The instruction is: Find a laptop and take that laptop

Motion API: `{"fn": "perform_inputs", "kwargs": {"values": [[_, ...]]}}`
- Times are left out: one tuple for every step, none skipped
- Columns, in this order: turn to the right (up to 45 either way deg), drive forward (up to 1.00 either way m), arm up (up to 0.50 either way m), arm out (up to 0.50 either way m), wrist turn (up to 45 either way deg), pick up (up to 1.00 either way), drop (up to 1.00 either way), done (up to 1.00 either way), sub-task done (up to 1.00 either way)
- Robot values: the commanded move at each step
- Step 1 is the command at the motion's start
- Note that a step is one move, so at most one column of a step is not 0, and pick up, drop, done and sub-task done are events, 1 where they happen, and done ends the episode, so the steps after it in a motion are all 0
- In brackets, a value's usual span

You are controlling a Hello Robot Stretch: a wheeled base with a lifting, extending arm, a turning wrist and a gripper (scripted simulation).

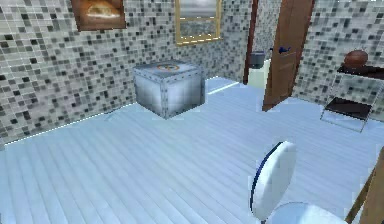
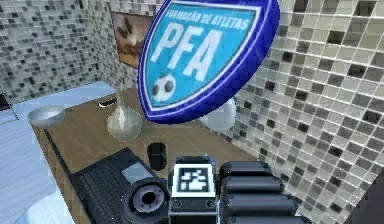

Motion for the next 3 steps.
{"fn": "perform_inputs", "kwargs": {"values": [[-18.0, 0.0, 0.0, 0.0, 0.0, 0.0, 0.0, 0.0, 0.0], [0.0, 0.0, 0.0, 0.08, 0.0, 0.0, 0.0, 0.0, 0.0], [0.0, 0.0, 0.0, 0.0, 45.0, 0.0, 0.0, 0.0, 0.0]]}}
